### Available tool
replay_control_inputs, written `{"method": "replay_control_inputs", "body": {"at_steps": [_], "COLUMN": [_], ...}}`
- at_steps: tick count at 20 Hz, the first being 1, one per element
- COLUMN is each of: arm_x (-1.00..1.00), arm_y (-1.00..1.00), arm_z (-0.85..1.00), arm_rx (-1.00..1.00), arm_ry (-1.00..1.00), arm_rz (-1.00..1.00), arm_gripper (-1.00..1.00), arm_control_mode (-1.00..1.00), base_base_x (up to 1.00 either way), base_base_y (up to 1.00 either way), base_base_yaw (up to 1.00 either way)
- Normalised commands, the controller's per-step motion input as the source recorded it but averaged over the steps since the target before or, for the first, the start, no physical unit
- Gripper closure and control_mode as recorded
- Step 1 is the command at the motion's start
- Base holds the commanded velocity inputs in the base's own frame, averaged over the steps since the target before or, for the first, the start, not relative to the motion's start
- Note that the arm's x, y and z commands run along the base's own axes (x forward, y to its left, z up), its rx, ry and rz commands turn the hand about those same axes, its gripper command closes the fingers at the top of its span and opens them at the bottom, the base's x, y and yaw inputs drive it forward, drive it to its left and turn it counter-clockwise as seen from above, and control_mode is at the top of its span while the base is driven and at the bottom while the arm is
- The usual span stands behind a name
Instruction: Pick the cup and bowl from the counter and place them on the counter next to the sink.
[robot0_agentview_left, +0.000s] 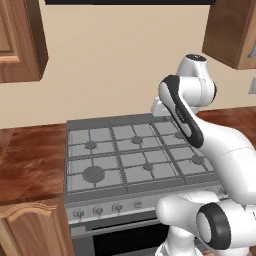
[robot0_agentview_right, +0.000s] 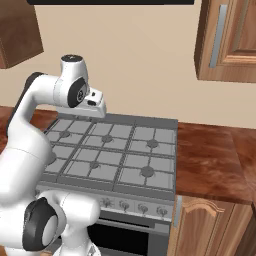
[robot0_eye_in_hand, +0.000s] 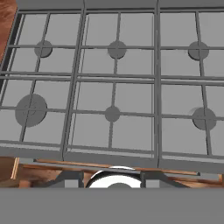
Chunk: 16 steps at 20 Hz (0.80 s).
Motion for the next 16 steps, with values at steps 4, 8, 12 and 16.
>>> {"method": "replay_control_inputs", "body": {"at_steps": [4,8,12,16], "arm_x": [-0.37,-0.44,0.0,0.0], "arm_y": [0.0,0.0,0.0,0.0], "arm_z": [0.0,0.0,0.0,0.0], "arm_rx": [0.0,0.0,0.0,0.0], "arm_ry": [0.0,0.0,0.0,0.0], "arm_rz": [0.0,0.0,0.0,0.0], "arm_gripper": [-1.0,-1.0,-1.0,-1.0], "arm_control_mode": [-1.0,-1.0,-1.0,-1.0], "base_base_x": [0.0,0.0,0.0,0.0], "base_base_y": [0.0,0.0,0.0,0.0], "base_base_yaw": [0.0,0.0,0.0,0.0]}}
